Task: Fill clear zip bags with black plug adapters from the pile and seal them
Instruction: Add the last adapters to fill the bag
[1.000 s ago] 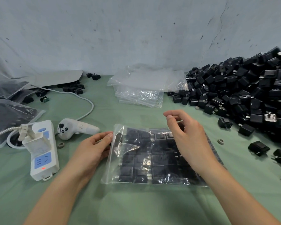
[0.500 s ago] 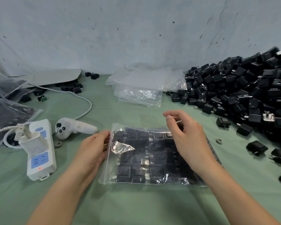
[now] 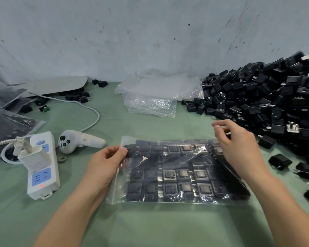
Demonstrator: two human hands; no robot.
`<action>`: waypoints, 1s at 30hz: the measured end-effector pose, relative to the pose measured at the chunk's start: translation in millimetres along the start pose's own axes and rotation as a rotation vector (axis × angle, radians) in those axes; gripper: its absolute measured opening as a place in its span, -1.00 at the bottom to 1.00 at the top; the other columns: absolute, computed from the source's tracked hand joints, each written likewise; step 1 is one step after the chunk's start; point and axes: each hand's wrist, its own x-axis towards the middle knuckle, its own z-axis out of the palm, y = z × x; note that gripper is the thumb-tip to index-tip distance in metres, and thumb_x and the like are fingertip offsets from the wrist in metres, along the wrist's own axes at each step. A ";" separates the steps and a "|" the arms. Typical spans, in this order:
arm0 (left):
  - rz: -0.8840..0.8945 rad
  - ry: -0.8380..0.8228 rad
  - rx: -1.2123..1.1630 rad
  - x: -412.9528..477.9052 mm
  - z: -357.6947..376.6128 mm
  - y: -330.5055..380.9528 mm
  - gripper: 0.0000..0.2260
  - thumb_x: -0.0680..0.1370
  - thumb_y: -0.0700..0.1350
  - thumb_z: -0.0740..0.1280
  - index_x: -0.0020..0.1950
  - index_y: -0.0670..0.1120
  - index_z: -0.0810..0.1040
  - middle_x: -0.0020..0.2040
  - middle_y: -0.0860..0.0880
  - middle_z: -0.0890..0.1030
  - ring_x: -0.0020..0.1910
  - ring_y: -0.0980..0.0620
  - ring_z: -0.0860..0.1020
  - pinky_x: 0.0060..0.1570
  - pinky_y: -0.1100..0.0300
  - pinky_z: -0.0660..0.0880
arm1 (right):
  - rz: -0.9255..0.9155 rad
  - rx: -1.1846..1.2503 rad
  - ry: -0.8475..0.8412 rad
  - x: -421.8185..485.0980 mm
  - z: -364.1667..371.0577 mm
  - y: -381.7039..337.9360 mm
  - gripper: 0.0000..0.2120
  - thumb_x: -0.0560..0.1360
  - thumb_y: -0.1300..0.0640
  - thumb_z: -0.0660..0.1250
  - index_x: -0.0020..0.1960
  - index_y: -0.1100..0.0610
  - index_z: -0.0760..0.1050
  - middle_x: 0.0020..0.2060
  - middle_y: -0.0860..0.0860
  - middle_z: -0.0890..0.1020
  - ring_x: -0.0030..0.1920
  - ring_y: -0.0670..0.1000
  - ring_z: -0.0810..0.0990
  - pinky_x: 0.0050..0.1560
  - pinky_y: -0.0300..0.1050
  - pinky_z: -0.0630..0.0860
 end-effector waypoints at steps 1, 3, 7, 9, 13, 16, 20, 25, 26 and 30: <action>-0.012 0.009 -0.023 1.0 0.8 0.0 -0.95 0.57 -0.14 0.40 -0.04 -0.09 0.65 -0.23 0.01 0.72 -0.29 0.12 0.64 -0.14 0.20 0.55 | 0.004 -0.005 0.001 0.1 -0.1 0.8 -0.79 0.66 0.00 0.18 0.16 -0.03 0.57 -0.15 -0.18 0.58 -0.42 -0.16 0.48 -0.36 -0.21 0.31; -0.035 0.021 -0.061 1.7 3.1 2.1 -0.91 0.59 -0.14 0.37 -0.02 -0.15 0.63 -0.22 -0.05 0.71 -0.27 0.06 0.63 -0.05 0.10 0.56 | 0.005 -0.008 0.002 0.1 0.0 1.7 -0.79 0.66 0.01 0.19 0.17 -0.02 0.58 -0.16 -0.18 0.57 -0.42 -0.15 0.47 -0.36 -0.21 0.30; -0.127 -0.026 -0.192 -2.0 5.9 13.1 -0.70 0.62 -0.18 0.26 -0.19 -0.19 0.72 -0.22 -0.10 0.72 -0.28 0.00 0.71 -0.29 0.17 0.64 | -0.018 -0.004 0.000 -1.7 1.8 0.9 -0.80 0.66 0.03 0.20 0.17 -0.02 0.57 -0.10 -0.10 0.60 -0.34 -0.20 0.44 -0.30 -0.24 0.30; -0.158 -0.029 -0.269 -3.1 4.9 17.5 -0.64 0.63 -0.21 0.23 -0.27 -0.18 0.73 -0.26 -0.08 0.72 -0.30 -0.01 0.71 -0.38 0.18 0.63 | -0.025 0.000 -0.004 -2.8 3.0 -0.2 -0.80 0.66 0.03 0.19 0.17 -0.02 0.57 -0.09 -0.12 0.58 -0.35 -0.23 0.40 -0.27 -0.20 0.31; -0.164 -0.040 -0.378 0.2 1.4 16.6 -0.74 0.66 -0.15 0.21 -0.02 -0.27 0.62 -0.18 -0.10 0.72 -0.21 -0.04 0.70 -0.15 0.06 0.68 | -0.034 0.001 0.005 -3.3 2.9 0.3 -0.80 0.66 0.04 0.19 0.18 -0.02 0.57 -0.14 -0.22 0.53 -0.37 -0.25 0.38 -0.28 -0.25 0.31; -0.157 -0.030 -0.384 1.4 1.3 15.7 -0.75 0.66 -0.14 0.22 0.01 -0.27 0.61 -0.15 -0.11 0.72 -0.21 -0.03 0.69 -0.17 0.07 0.68 | -0.039 0.002 0.011 -3.3 2.8 0.7 -0.79 0.66 0.05 0.19 0.19 -0.01 0.57 -0.14 -0.24 0.51 -0.36 -0.25 0.37 -0.28 -0.26 0.30; -0.100 0.061 -0.268 3.0 -5.9 15.1 -0.83 0.60 -0.15 0.29 -0.07 -0.20 0.63 -0.21 -0.05 0.71 -0.28 0.08 0.65 -0.25 0.23 0.60 | -0.049 0.005 0.014 -3.8 3.7 0.7 -0.80 0.66 0.05 0.20 0.19 -0.01 0.56 -0.13 -0.23 0.52 -0.39 -0.26 0.35 -0.30 -0.28 0.28; -0.096 0.130 -0.157 7.6 -26.4 10.5 -0.86 0.62 -0.21 0.31 0.16 -0.17 0.56 -0.03 -0.09 0.64 -0.13 0.05 0.56 -0.09 0.19 0.50 | -0.078 0.021 0.000 -6.0 7.2 -1.7 -0.82 0.65 0.08 0.21 0.16 0.00 0.57 -0.13 -0.25 0.53 -0.33 -0.25 0.44 -0.27 -0.30 0.31; -0.098 0.107 -0.135 7.0 -28.6 10.7 -0.86 0.61 -0.23 0.31 0.16 -0.16 0.55 -0.05 -0.09 0.64 -0.14 0.06 0.57 -0.09 0.19 0.52 | -0.090 0.018 -0.010 -6.8 8.4 -3.2 -0.82 0.65 0.09 0.21 0.16 -0.01 0.57 -0.12 -0.24 0.54 -0.27 -0.25 0.49 -0.23 -0.28 0.34; -0.090 -0.094 -0.091 -0.1 -33.0 12.7 -0.86 0.61 -0.28 0.28 0.07 -0.20 0.63 -0.10 -0.15 0.72 -0.19 0.04 0.68 -0.21 0.24 0.64 | -0.120 0.002 -0.029 -10.0 13.9 -7.5 -0.83 0.64 0.10 0.23 0.16 -0.02 0.56 -0.01 -0.13 0.61 -0.07 -0.09 0.56 -0.01 -0.04 0.49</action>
